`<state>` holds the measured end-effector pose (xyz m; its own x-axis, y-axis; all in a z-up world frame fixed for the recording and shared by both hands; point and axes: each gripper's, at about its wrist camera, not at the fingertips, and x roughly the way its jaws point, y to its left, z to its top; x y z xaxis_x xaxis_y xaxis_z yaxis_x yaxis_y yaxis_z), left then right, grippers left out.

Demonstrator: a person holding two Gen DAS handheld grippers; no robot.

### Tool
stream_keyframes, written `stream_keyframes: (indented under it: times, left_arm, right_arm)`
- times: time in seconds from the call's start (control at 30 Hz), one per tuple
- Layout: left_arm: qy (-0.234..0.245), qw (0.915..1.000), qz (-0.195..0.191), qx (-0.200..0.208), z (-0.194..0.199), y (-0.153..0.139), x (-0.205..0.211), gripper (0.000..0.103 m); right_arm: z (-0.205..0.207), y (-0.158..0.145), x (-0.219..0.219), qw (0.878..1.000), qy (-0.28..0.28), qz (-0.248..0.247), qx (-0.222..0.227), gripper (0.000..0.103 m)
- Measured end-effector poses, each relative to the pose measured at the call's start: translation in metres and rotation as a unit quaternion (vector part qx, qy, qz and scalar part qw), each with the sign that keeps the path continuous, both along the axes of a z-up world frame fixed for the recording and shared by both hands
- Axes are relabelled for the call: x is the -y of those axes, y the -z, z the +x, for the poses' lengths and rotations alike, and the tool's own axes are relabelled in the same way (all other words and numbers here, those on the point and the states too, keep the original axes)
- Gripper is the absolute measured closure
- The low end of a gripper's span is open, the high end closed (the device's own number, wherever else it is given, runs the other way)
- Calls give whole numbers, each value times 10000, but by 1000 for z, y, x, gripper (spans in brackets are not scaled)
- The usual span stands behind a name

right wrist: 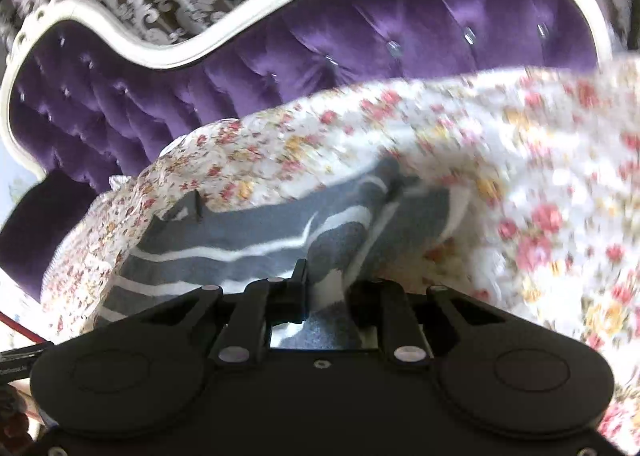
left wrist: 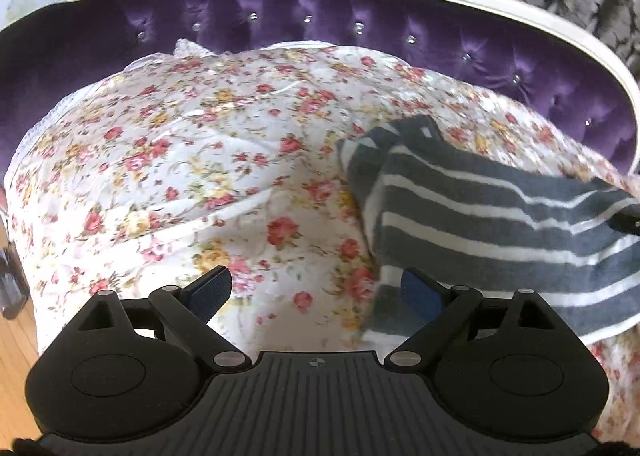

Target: Fold small clothes

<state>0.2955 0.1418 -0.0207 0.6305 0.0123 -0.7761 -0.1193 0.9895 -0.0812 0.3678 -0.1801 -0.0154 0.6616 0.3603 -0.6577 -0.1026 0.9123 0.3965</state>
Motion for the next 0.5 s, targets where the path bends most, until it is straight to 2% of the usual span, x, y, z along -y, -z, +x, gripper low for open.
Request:
stream_keyframes:
  times: [0.23,0.37,0.5]
  left_arm:
    - [-233,9996,-162,-74,-1,-5,-23,11]
    - [-329,9990,-307,-71,-3,-8,-35,11]
    - [-454,9985,-297,-23,-7,-12,-45,11]
  right_arm:
    - [13,-43,-65,9976,-506,-454,143,79]
    - [19,-50,-113,9942,-858,-636,132,80]
    - [21,-48,-159,9900,-1181,-768,59,80]
